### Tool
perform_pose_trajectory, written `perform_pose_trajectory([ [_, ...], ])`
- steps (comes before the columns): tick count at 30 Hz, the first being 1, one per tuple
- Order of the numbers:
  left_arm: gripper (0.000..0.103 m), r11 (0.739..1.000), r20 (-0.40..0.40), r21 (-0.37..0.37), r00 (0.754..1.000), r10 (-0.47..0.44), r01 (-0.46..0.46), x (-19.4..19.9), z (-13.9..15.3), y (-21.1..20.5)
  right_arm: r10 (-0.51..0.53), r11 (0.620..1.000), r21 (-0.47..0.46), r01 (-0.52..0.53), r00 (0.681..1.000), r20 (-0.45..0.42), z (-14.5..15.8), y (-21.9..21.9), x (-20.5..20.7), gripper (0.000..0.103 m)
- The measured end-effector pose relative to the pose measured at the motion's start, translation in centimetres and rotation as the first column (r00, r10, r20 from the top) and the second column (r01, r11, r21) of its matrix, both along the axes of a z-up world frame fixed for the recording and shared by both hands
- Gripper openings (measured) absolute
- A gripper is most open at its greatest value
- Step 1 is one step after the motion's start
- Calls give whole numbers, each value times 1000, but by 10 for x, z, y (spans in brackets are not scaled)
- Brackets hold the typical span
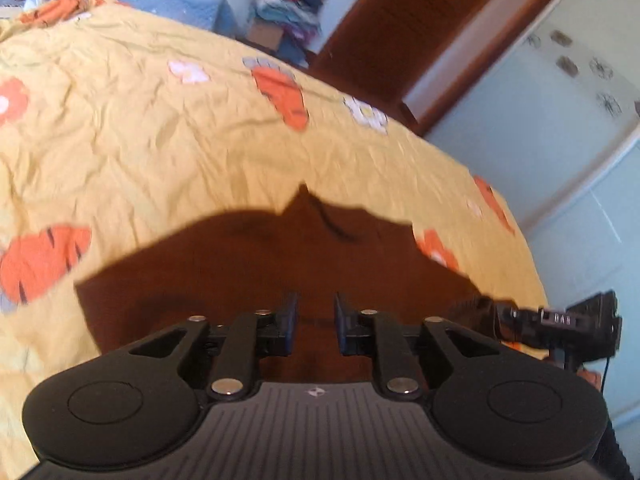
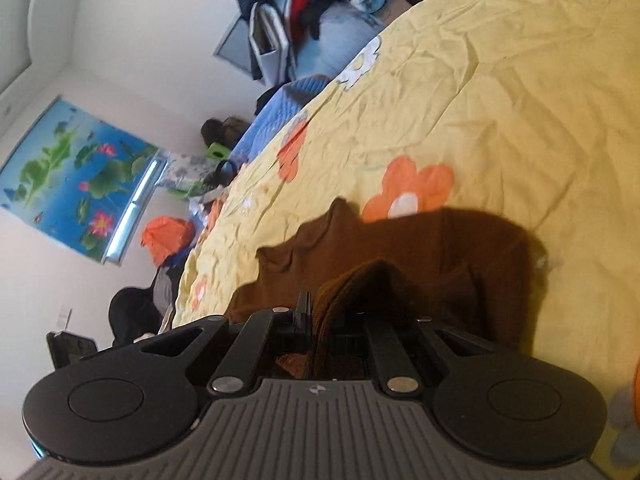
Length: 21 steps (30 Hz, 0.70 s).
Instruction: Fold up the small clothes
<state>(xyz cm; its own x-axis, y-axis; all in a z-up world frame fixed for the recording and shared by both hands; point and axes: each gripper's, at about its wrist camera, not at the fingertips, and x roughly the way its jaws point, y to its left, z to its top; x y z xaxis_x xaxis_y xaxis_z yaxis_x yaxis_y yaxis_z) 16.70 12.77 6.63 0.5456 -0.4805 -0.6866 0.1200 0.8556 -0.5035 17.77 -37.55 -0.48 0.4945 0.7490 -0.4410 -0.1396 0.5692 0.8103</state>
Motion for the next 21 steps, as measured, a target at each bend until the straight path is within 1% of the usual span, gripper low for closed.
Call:
perform_pose_trajectory([
  [1,45,1000,-5,8,1000,-14,14,-6,-3,0,4,1000,-2,-4,1000,5,0,-1,-7,16],
  [2,56,1000,-4,16,1000,-17,17,-14,-5,1,3,1000,-3,-3,1000,6,-1,-3,-14,17],
  [3,72,999,5,25,1000,-20,20,-22,-7,2,-3,1000,1,3,1000,4,-2,-7,-19,17],
  [4,74,999,16,33,1000,-27,26,-28,-9,2,-8,1000,7,8,1000,2,-1,-11,-20,17],
  [8,74,996,8,41,997,-74,73,-39,-14,-6,-32,999,23,32,999,-10,-1,-23,-25,17],
  [11,73,993,-22,67,995,-97,98,-39,-25,-17,-37,999,18,37,999,-14,1,-23,-21,18],
  [12,73,990,-39,90,994,-103,107,-37,-30,-22,-37,999,20,37,999,-12,1,-22,-22,18],
  [14,64,982,-54,150,993,-104,111,-36,-36,-30,-34,999,28,35,999,-13,2,-20,-21,18],
  [15,57,978,-50,174,993,-104,112,-37,-38,-33,-33,999,31,33,999,-14,2,-20,-21,19],
  [16,46,975,-39,196,994,-102,108,-37,-38,-35,-29,999,35,30,999,-19,2,-20,-21,22],
  [17,36,971,-35,214,994,-102,107,-37,-38,-37,-26,999,45,27,999,-26,2,-20,-20,35],
  [18,19,969,-34,226,995,-98,103,-37,-37,-38,-27,998,55,28,999,-29,1,-21,-20,50],
  [19,12,968,-27,231,995,-95,98,-38,-36,-38,-35,997,64,37,999,-27,2,-23,-20,56],
  [20,10,965,-10,244,996,-94,93,-39,-33,-39,-45,996,73,47,999,-30,2,-24,-19,63],
  [21,7,960,12,265,995,-97,90,-41,-30,-41,-52,994,92,55,998,-38,1,-26,-18,64],
])
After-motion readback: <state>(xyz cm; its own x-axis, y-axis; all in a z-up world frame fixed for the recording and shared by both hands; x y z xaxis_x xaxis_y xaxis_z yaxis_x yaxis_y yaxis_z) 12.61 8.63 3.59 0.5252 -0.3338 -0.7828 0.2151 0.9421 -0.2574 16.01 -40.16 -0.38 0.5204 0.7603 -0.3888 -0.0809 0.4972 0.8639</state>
